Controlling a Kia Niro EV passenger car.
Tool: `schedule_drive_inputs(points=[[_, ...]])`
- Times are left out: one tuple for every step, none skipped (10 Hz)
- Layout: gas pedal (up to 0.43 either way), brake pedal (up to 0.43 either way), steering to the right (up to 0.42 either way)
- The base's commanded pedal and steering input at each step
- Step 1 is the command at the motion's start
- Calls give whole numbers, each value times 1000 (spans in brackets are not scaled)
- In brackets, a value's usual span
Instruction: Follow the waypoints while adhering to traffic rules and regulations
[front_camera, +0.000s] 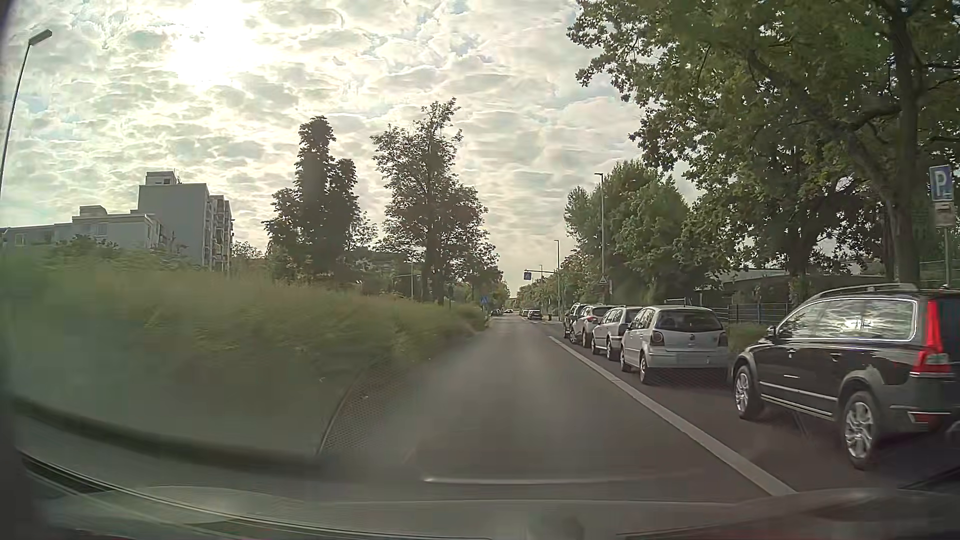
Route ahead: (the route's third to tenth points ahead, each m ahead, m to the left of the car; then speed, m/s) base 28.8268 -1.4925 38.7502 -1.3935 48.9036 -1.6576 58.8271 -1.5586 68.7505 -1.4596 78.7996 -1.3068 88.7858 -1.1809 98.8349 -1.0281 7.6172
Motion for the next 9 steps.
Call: schedule_drive_inputs(points=[[0, 30, 0], [0, 30, 0], [0, 30, 0], [0, 30, 0], [0, 30, 1], [0, 30, 1], [0, 30, 1], [0, 30, 1], [0, 30, 1]])
